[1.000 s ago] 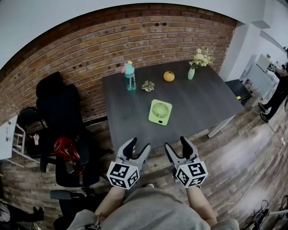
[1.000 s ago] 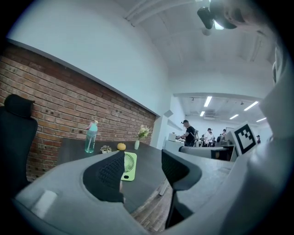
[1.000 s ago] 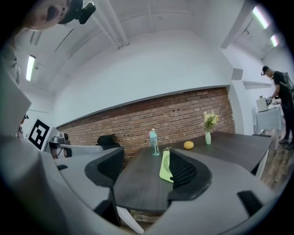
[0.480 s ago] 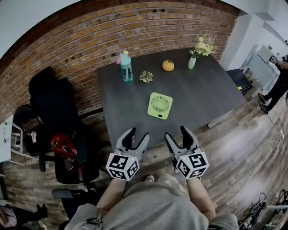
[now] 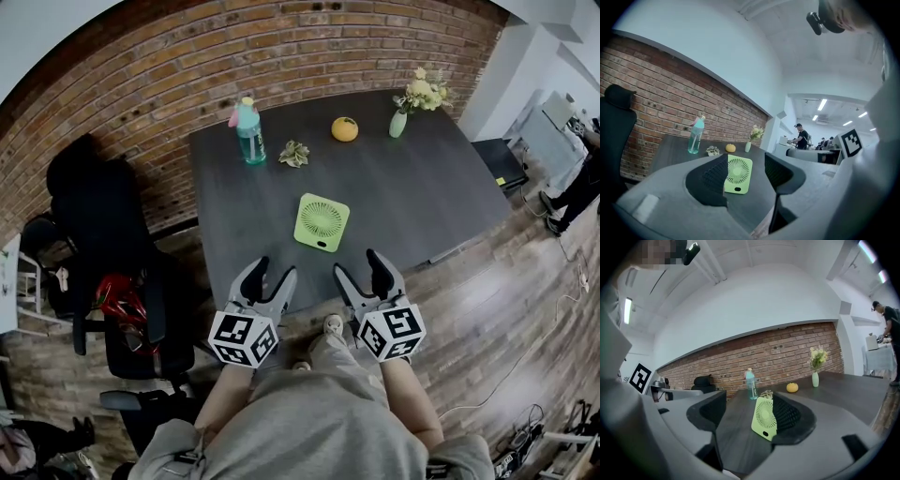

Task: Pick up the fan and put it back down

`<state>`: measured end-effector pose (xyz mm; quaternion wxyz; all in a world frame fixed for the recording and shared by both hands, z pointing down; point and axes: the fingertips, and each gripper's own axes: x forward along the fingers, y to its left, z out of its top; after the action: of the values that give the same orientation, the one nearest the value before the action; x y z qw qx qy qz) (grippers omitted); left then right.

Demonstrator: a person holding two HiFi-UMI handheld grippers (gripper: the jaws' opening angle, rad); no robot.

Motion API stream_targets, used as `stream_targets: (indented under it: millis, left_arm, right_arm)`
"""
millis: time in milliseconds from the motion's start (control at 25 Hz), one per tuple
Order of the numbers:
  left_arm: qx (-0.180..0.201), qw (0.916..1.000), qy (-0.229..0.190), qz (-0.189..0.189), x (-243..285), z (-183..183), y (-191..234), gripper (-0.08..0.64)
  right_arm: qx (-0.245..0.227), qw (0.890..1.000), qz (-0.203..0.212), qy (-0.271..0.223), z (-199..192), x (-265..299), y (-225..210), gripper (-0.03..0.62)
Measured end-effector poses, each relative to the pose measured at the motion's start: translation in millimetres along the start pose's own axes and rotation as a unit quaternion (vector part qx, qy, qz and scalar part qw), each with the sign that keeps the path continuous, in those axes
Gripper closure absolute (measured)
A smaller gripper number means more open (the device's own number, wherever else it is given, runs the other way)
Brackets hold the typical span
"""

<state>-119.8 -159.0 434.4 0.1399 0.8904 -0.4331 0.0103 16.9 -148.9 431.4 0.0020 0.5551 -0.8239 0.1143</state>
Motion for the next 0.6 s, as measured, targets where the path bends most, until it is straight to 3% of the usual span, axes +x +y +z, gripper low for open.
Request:
stream_targets:
  millis: [600]
  left_arm:
    - [-0.019, 0.9989, 0.006, 0.042, 78, -3, 32, 0.319]
  right_arm:
    - [-0.009, 0.998, 0.042, 0.05, -18, 82, -65, 0.299]
